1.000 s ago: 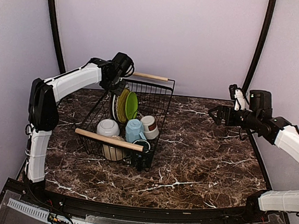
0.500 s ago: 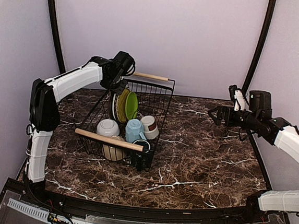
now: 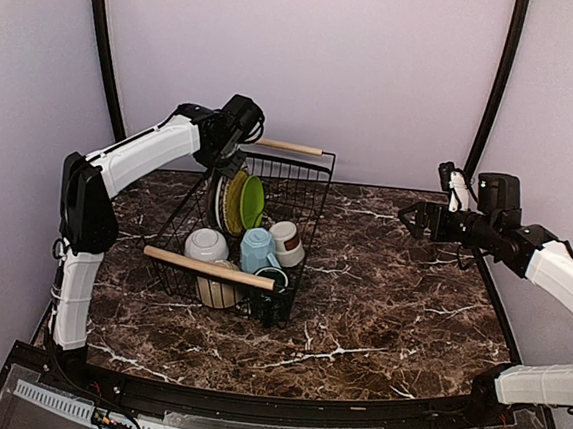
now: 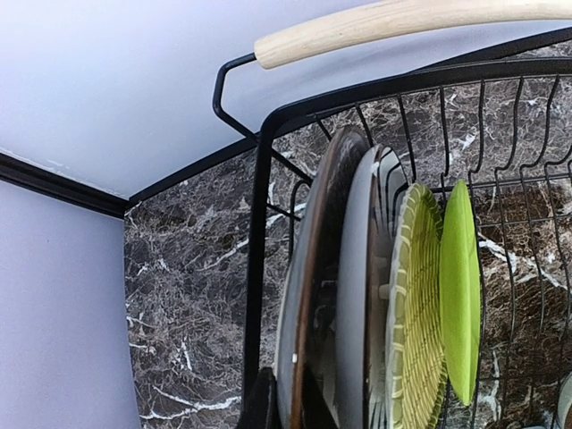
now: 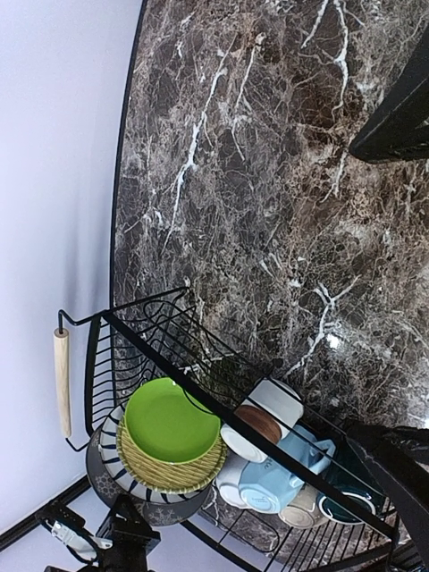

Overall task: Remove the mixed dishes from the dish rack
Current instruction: Grab the plate from the dish rack.

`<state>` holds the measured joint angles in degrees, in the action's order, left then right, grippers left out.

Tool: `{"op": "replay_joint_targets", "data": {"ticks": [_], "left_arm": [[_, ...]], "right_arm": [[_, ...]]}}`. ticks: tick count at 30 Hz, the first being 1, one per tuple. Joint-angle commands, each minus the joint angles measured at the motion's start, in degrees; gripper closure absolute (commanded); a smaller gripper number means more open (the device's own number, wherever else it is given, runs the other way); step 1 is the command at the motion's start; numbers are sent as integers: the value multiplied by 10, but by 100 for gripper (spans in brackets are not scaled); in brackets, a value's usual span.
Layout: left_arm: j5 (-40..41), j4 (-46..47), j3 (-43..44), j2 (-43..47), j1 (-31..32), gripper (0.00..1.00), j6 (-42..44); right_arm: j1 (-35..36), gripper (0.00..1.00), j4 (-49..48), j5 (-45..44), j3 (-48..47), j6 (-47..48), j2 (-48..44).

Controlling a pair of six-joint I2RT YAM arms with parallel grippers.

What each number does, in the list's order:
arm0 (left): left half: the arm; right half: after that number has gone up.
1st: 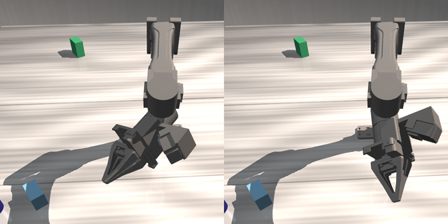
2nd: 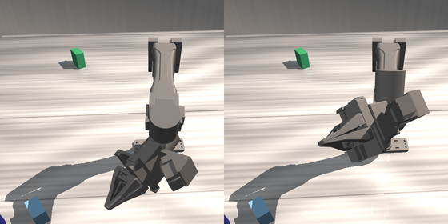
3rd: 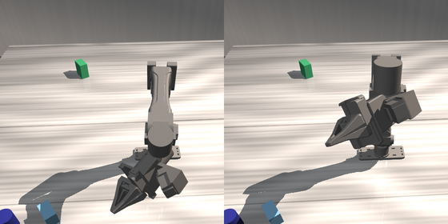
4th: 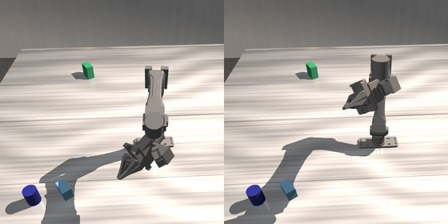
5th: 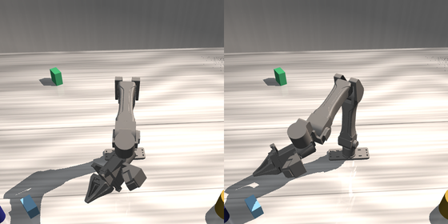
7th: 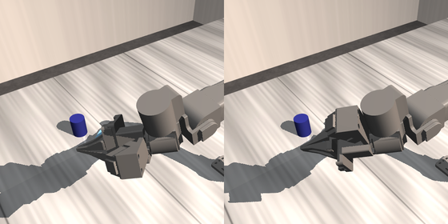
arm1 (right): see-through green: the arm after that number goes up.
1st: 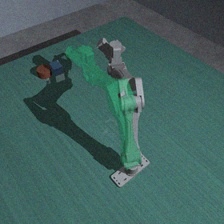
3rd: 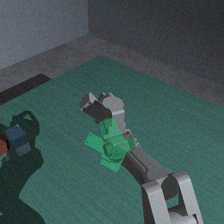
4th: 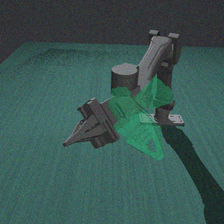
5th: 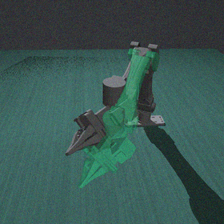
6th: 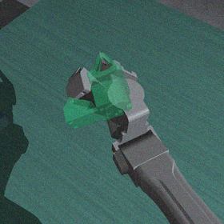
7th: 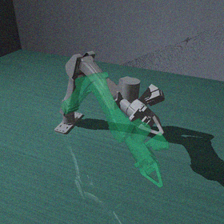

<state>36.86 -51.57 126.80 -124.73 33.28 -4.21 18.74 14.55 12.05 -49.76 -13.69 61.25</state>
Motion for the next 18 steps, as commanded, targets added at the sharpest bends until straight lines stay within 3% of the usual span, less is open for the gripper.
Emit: {"op": "replay_joint_targets", "data": {"ticks": [1,18], "left_arm": [[88,-4,38,19,-2,99,7],[159,-15,111,32,16,99,34]], "right_arm": [[2,1,-21,7,7,-6,0],[2,1,-22,10,5,-10,5]]}}
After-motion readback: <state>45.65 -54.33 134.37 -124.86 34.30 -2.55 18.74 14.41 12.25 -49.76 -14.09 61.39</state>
